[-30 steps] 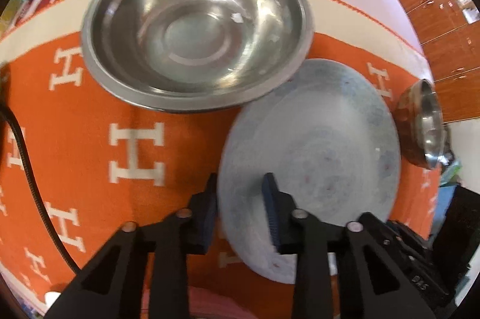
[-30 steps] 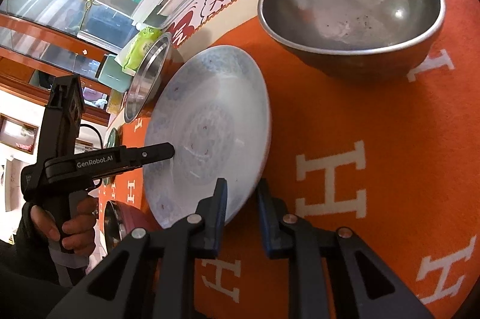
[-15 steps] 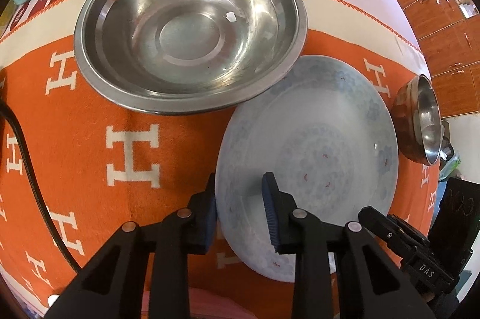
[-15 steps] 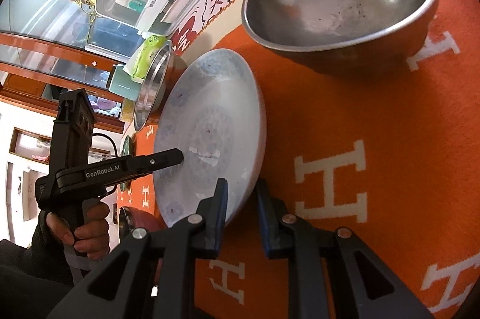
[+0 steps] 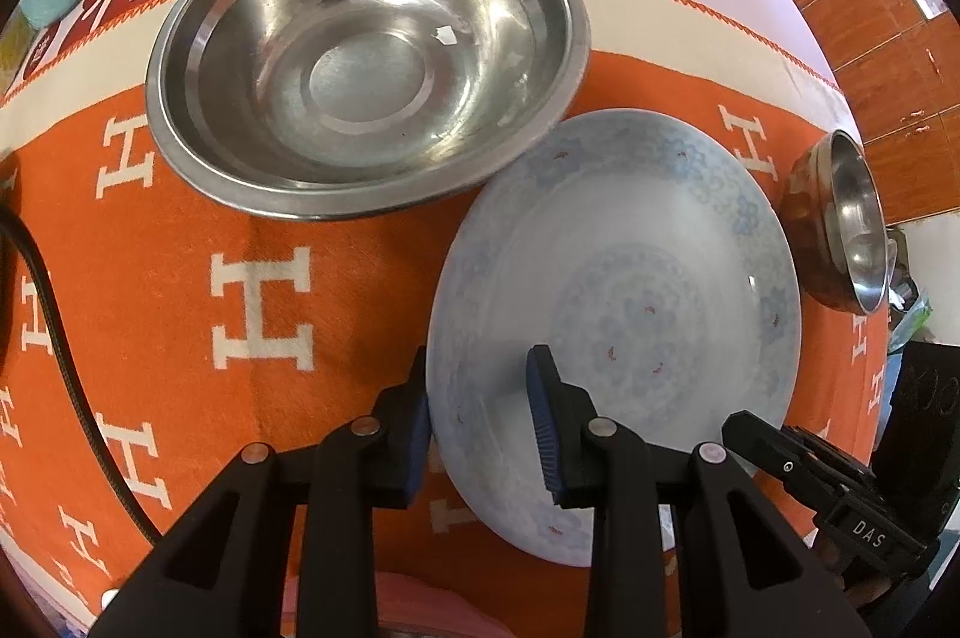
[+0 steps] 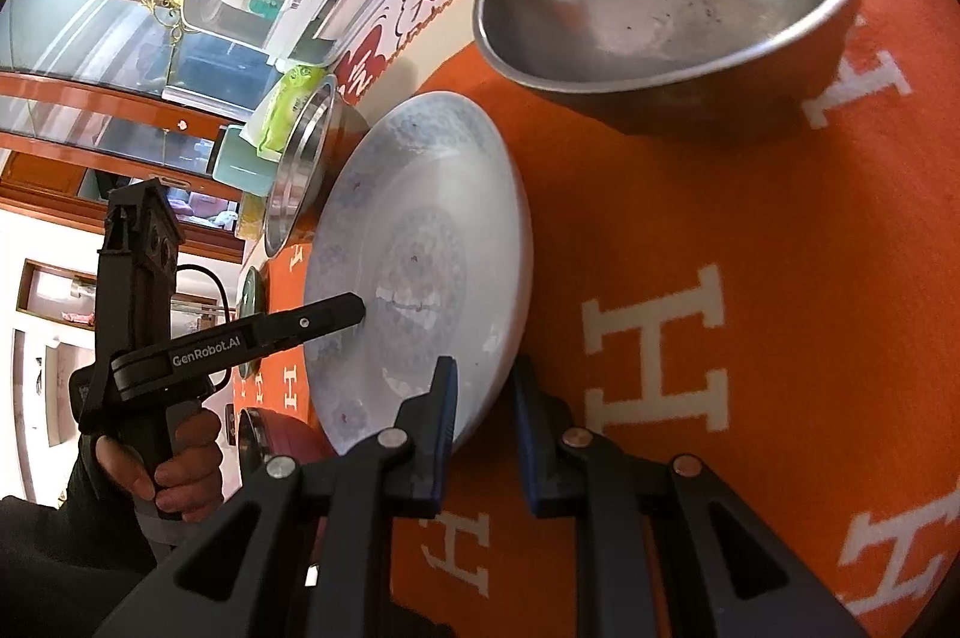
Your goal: Organize plates and bowls
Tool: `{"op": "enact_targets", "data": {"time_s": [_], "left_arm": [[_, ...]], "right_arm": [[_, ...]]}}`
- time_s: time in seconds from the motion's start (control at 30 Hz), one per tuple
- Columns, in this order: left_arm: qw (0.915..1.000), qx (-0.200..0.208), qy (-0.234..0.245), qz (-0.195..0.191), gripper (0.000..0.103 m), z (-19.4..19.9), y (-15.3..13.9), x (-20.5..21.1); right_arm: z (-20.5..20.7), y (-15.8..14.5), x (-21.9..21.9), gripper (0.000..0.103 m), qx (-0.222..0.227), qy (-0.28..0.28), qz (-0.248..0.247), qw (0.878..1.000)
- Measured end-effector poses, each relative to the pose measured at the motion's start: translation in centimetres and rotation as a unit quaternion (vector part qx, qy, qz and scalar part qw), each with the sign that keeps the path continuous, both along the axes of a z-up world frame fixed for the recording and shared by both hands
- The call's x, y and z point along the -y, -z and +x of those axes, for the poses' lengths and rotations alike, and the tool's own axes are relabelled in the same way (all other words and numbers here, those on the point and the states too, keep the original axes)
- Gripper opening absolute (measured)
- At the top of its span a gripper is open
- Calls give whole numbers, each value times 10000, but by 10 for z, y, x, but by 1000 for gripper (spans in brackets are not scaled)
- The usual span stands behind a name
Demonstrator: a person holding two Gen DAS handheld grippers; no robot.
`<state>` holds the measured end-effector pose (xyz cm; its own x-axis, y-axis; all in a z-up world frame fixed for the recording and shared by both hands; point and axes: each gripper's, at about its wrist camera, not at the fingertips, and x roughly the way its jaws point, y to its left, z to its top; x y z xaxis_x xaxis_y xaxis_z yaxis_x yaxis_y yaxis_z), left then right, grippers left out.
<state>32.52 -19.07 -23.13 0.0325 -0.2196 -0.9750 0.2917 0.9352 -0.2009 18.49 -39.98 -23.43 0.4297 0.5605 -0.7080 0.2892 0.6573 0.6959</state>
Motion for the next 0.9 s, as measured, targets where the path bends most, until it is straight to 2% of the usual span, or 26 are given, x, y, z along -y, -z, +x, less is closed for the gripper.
{"op": "enact_targets", "data": {"time_s": [0.2,0.43,0.6,0.9], "left_arm": [[9994,159,287,93,27,-14,-11,18],[9988,117,480,16,27,-37,-23,35],[9978,129,654,9,27,-55,-30,40],[9946,390,959,-91,27,-89,-59,54]], "right_arm": [[-15,-4,4,17,-116,109,100,9998],[-36,-9,13,17,-224,259,223,9992],[-52,-19,17,17,-115,355,178,9991],[-79,-43,25,17,306,427,53,9986]]}}
